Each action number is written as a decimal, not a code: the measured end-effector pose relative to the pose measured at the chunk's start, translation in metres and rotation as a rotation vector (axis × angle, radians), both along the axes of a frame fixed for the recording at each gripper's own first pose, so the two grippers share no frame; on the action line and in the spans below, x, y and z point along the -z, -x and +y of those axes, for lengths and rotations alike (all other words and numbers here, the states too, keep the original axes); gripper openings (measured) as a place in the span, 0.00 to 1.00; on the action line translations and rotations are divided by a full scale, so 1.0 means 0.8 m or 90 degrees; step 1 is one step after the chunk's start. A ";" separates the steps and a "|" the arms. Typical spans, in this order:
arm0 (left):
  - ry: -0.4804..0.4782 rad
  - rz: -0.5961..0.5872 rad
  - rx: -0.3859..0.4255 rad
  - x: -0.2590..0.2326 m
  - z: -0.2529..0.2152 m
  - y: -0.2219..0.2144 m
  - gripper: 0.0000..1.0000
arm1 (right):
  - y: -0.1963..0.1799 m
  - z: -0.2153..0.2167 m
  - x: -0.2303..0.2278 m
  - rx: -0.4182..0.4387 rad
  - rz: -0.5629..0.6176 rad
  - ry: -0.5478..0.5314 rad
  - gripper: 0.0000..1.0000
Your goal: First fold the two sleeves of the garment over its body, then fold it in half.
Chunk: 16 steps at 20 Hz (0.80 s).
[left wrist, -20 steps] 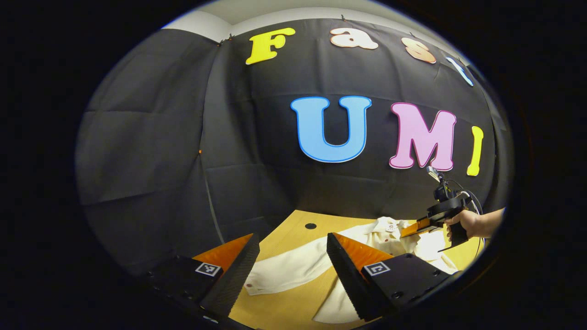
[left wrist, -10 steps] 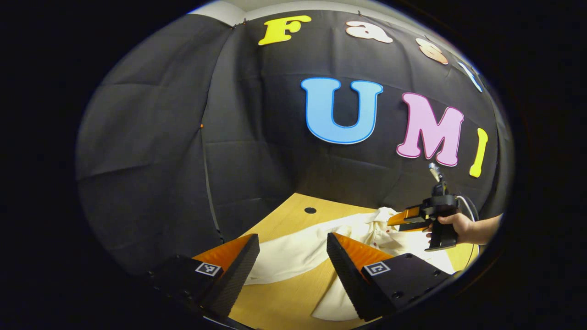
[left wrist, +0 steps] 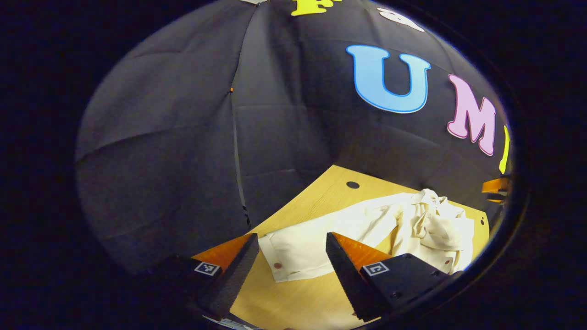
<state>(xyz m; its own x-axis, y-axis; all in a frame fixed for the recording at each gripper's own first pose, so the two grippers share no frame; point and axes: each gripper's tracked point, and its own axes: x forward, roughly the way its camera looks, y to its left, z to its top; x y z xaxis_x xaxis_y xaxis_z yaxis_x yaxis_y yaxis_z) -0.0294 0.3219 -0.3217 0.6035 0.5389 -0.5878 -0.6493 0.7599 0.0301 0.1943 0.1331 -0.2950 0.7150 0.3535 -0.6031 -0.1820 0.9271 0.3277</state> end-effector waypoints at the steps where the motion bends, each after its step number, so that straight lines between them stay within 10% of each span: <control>1: 0.011 0.016 -0.005 0.021 0.011 0.001 0.92 | 0.005 -0.016 -0.015 0.015 -0.017 0.011 0.98; 13: 0.140 0.144 -0.023 0.154 0.048 -0.033 0.96 | 0.098 -0.168 -0.116 0.151 -0.137 0.120 0.97; 16: 0.157 0.170 -0.051 0.174 0.048 -0.032 0.76 | 0.104 -0.193 -0.116 0.180 -0.153 0.143 0.97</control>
<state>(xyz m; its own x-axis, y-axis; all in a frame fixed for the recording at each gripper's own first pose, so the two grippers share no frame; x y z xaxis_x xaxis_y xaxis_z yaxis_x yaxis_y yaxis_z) -0.0037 0.3605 -0.4609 0.3734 0.4005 -0.8368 -0.7007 0.7129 0.0286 0.1107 -0.0211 -0.2025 0.8946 0.0020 -0.4469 0.0433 0.9949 0.0912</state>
